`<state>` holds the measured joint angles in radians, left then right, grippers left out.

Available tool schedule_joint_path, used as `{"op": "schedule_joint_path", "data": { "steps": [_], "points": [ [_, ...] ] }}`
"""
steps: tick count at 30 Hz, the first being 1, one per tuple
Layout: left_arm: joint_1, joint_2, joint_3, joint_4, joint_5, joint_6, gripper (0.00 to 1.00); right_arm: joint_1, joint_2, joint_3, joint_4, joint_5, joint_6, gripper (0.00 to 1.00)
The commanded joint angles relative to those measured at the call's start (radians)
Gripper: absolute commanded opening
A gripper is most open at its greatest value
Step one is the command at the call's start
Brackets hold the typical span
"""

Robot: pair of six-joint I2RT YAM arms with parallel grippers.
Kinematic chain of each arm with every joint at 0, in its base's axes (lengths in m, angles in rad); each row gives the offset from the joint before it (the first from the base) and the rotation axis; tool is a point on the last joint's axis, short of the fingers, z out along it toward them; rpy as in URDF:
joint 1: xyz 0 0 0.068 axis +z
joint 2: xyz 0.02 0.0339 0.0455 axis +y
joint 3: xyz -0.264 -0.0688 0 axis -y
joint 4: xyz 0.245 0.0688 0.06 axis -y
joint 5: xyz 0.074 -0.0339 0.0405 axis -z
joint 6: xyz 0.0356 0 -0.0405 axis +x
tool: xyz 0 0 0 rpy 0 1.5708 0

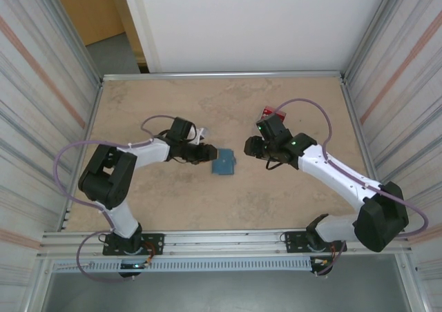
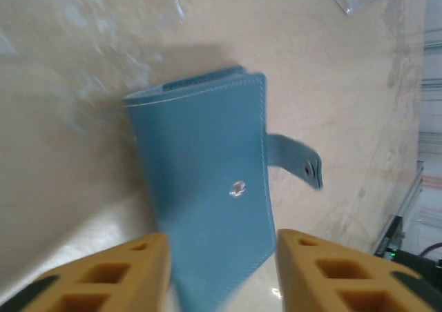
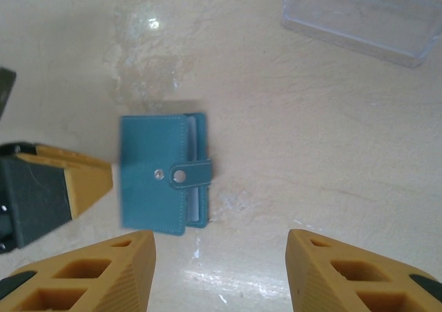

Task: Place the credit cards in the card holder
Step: Place the card holder at the center of the table.

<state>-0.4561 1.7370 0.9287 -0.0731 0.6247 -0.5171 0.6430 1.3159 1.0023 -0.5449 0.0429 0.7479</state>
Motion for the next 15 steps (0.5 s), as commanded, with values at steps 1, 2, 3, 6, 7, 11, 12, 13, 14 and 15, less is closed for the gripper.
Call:
{"op": "schedule_joint_path", "data": {
  "steps": [1, 2, 3, 6, 7, 11, 12, 13, 14, 15],
  "points": [
    [0.041, -0.018, 0.057, -0.059, -0.037, 0.041, 0.6, 0.024, 0.064, 0.044, 0.019, -0.035, -0.011, 0.5],
    [0.043, -0.038, 0.069, -0.089, -0.06, 0.076, 0.64, 0.034, 0.087, 0.06, 0.021, -0.043, -0.017, 0.5],
    [0.043, -0.057, 0.079, -0.112, -0.086, 0.117, 0.67, 0.042, 0.109, 0.076, 0.021, -0.047, -0.024, 0.49],
    [0.043, -0.132, 0.083, -0.137, -0.15, 0.227, 0.73, 0.059, 0.182, 0.117, 0.042, -0.071, -0.041, 0.45],
    [0.044, -0.155, 0.081, -0.139, -0.167, 0.263, 0.74, 0.061, 0.209, 0.13, 0.051, -0.081, -0.041, 0.44],
    [0.078, -0.206, 0.109, -0.184, -0.186, 0.331, 0.78, 0.073, 0.316, 0.191, 0.093, -0.142, -0.029, 0.34],
    [0.093, -0.213, 0.116, -0.192, -0.186, 0.334, 0.79, 0.078, 0.346, 0.212, 0.092, -0.146, -0.028, 0.32],
    [0.11, -0.218, 0.117, -0.193, -0.186, 0.338, 0.79, 0.081, 0.379, 0.233, 0.091, -0.15, -0.031, 0.3],
    [0.12, -0.224, 0.117, -0.191, -0.186, 0.343, 0.8, 0.083, 0.407, 0.252, 0.087, -0.156, -0.03, 0.28],
    [0.132, -0.228, 0.114, -0.185, -0.188, 0.352, 0.81, 0.083, 0.443, 0.278, 0.08, -0.163, -0.03, 0.26]
  ]
}}
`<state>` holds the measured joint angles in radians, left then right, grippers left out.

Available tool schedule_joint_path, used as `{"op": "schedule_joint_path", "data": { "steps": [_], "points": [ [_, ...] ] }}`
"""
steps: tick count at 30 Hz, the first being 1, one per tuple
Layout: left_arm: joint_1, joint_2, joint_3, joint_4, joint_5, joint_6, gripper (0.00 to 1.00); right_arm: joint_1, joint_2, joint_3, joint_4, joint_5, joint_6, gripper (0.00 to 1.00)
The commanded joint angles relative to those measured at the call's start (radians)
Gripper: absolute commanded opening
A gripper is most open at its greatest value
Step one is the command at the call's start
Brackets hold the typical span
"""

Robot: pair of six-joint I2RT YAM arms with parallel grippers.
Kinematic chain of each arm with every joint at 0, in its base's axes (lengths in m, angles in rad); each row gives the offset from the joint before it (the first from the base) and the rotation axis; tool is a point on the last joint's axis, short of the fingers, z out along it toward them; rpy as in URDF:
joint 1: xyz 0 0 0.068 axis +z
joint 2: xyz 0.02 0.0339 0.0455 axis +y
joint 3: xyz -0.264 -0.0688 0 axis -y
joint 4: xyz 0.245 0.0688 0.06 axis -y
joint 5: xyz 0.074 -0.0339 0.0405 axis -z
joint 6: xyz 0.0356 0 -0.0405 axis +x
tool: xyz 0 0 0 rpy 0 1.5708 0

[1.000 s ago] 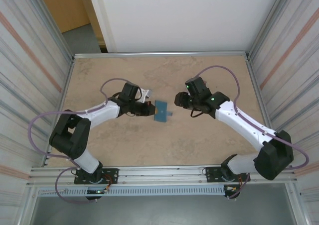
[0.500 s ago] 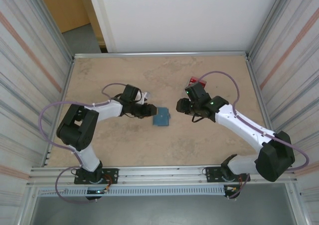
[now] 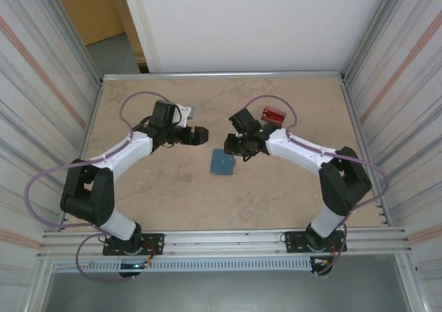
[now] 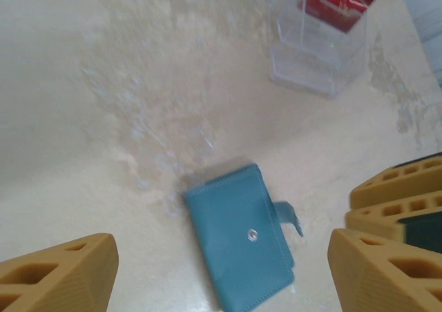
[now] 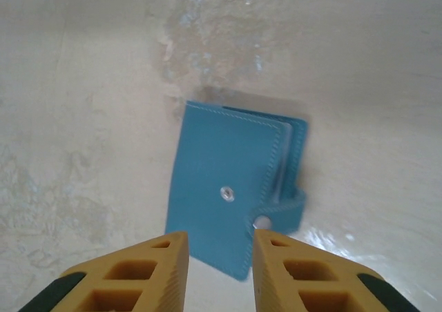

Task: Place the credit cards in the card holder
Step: Place the card holder at the center of the table, then slide the button at the card holder.

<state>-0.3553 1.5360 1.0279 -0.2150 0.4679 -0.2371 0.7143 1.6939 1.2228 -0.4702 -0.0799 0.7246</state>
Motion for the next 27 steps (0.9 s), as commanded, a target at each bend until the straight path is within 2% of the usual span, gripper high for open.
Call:
{"op": "schedule_joint_path", "data": {
  "steps": [1, 5, 10, 15, 27],
  "points": [
    [0.042, -0.032, 0.011, -0.039, -0.034, 0.077, 0.82, 0.011, 0.1, 0.084, -0.006, -0.051, -0.008, 0.24],
    [0.078, -0.039, 0.009, -0.033, -0.026, 0.061, 0.83, 0.016, 0.201, 0.18, -0.047, -0.078, -0.017, 0.22],
    [0.081, -0.029, 0.016, -0.029, -0.005, 0.061, 0.85, 0.012, 0.255, 0.208, -0.079, -0.081, -0.015, 0.16],
    [0.079, -0.015, 0.009, -0.017, 0.009, 0.064, 0.89, 0.009, 0.225, 0.145, -0.075, -0.068, -0.014, 0.01],
    [0.064, -0.002, 0.027, -0.039, -0.007, 0.094, 0.89, -0.027, 0.095, 0.018, -0.103, -0.026, -0.002, 0.0]
  ]
}}
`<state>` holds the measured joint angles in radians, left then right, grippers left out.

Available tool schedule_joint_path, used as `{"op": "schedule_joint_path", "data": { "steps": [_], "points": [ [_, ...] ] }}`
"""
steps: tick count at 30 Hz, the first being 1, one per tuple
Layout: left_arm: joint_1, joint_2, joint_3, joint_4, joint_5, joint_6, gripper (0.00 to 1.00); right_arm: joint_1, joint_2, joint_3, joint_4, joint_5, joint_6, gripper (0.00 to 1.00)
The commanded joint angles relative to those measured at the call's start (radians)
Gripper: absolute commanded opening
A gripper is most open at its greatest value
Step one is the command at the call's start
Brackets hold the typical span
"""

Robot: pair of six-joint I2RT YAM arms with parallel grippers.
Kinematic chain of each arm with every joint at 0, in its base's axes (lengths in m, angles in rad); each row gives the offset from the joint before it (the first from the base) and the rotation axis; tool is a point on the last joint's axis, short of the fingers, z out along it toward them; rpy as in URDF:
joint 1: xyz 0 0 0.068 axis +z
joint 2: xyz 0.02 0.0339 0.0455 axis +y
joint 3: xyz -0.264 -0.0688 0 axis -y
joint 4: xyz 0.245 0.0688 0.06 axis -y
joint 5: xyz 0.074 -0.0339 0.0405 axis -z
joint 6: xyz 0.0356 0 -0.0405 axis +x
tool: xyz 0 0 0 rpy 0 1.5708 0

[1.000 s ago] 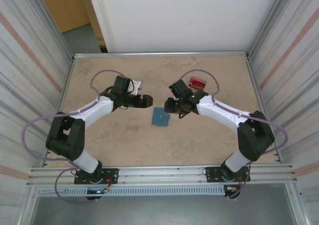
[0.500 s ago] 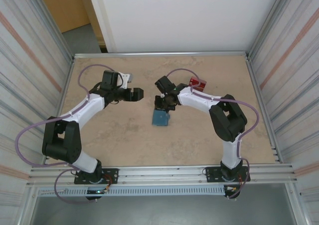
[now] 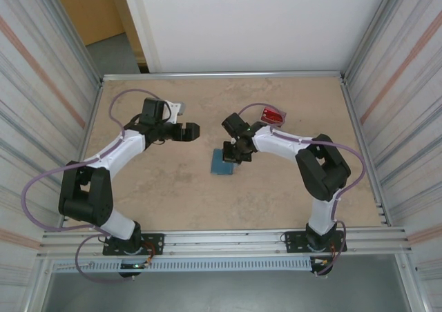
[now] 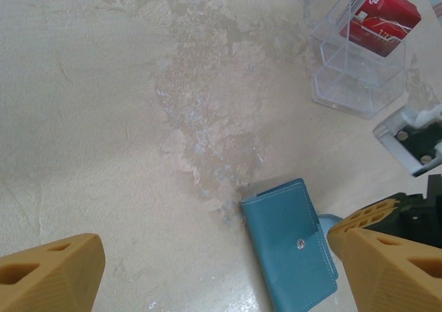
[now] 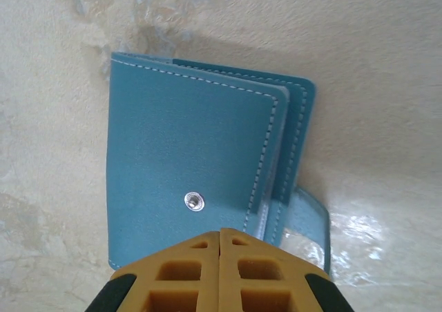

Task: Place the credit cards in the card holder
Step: Slide the button at the card holder.

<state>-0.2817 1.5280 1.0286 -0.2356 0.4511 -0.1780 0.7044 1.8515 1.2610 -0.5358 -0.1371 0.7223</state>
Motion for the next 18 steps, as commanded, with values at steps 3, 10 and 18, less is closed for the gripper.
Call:
{"op": "schedule_joint_path", "data": {
  "steps": [3, 10, 18],
  "points": [
    [-0.013, 0.001, 0.018, -0.007, 0.011, 0.049, 0.89, -0.031, -0.09, -0.055, -0.028, 0.052, -0.005, 0.0],
    [-0.02, -0.003, 0.051, -0.044, 0.017, 0.079, 0.9, -0.048, -0.087, -0.105, 0.003, 0.04, 0.007, 0.0],
    [-0.087, -0.011, 0.11, -0.135, -0.022, 0.252, 0.9, -0.055, -0.058, -0.13, 0.018, 0.039, 0.005, 0.0]
  ]
}}
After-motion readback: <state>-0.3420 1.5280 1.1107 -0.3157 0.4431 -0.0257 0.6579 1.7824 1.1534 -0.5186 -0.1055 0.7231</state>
